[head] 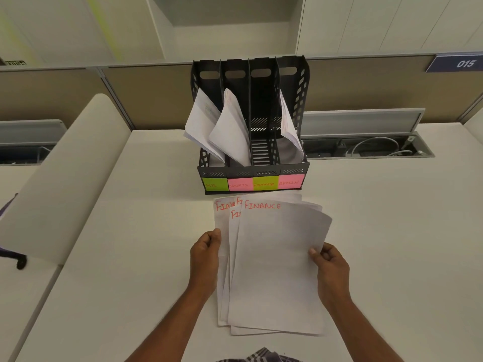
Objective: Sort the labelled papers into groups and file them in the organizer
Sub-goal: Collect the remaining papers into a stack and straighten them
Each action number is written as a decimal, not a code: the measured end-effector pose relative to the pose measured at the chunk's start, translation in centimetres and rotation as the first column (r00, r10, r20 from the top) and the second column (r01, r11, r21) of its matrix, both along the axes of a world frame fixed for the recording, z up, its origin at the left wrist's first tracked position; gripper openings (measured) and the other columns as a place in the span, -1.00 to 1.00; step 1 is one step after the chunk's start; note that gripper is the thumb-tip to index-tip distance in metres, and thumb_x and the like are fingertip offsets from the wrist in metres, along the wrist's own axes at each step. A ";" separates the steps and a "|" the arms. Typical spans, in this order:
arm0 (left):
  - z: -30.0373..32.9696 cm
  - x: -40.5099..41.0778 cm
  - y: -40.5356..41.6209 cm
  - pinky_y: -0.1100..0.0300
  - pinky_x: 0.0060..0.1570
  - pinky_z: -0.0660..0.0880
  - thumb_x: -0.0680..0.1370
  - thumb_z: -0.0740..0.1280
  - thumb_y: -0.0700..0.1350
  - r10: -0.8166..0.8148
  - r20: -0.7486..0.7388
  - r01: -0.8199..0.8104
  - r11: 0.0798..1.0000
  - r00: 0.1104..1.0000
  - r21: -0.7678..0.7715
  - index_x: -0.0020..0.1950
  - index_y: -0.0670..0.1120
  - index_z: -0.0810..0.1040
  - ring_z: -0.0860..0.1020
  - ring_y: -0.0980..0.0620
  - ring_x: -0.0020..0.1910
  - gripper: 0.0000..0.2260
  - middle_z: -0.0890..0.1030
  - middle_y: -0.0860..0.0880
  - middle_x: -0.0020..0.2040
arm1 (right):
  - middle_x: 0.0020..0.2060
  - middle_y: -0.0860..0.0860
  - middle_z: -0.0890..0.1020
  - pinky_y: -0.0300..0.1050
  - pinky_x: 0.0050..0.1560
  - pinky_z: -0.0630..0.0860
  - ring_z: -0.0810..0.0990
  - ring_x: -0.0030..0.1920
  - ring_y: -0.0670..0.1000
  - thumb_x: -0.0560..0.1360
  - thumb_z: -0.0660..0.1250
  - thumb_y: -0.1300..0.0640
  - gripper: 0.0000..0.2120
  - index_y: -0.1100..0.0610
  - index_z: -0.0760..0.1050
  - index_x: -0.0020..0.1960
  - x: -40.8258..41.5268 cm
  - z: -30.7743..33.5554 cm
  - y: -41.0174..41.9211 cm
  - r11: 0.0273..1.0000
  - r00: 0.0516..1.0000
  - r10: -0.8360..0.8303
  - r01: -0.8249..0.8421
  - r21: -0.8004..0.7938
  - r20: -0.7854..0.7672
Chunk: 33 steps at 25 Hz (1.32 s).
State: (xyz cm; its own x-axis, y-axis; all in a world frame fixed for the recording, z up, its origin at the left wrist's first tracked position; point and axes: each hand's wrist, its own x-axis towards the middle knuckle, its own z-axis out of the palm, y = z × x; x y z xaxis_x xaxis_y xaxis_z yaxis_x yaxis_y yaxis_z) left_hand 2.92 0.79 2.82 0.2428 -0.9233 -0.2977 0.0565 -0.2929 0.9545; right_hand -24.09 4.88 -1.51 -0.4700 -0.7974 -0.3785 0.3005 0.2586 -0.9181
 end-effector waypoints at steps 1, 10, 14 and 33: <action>0.0 0.0 0.2 0.19 -0.13 0.58 0.55 0.35 0.12 -0.047 -0.006 0.047 0.999 0.999 -0.004 0.04 -0.04 0.63 0.65 0.02 -0.11 -0.75 0.72 0.00 -0.06 | -0.10 0.04 0.74 -0.02 0.01 0.57 0.68 -0.06 0.05 0.49 0.43 0.29 -0.79 0.01 0.64 0.01 0.2 0.1 -0.2 1.000 1.000 -0.011 0.011 0.008 -0.008; -0.4 -0.5 0.4 0.01 0.00 0.63 0.48 0.48 -0.24 -0.170 -0.153 0.176 0.984 0.973 0.022 0.11 0.03 0.68 0.68 -0.15 0.07 -0.74 0.71 -0.13 0.10 | 0.08 -0.06 0.64 -0.18 -0.03 0.57 0.63 0.06 -0.09 0.48 0.48 0.06 -0.51 -0.02 0.45 0.36 2.2 1.9 -1.6 0.977 0.944 0.212 -0.205 0.056 -0.251; 2.5 0.2 -0.4 -0.02 -0.04 0.63 0.39 0.52 -0.22 -0.153 -0.329 0.140 0.988 0.932 -0.064 0.17 -0.09 0.65 0.67 -0.25 0.08 -0.65 0.70 -0.21 0.11 | 0.16 0.05 0.68 0.09 0.11 0.59 0.65 0.16 0.13 0.47 0.50 0.04 -0.56 0.04 0.53 0.31 0.8 5.2 -2.9 0.877 0.878 0.478 -0.477 -0.065 0.008; 1.6 -1.3 -0.6 0.35 -0.22 0.58 0.56 0.40 -0.15 -0.098 0.160 0.100 0.995 0.982 -0.005 -0.10 0.10 0.62 0.67 -0.01 -0.06 -0.87 0.72 0.17 -0.19 | -0.29 -0.11 0.58 -0.18 -0.33 0.41 0.49 -0.28 -0.11 0.52 0.26 0.03 -0.97 -0.03 0.45 -0.06 3.8 10.4 -1.9 0.767 0.376 0.268 -0.641 -0.040 -0.887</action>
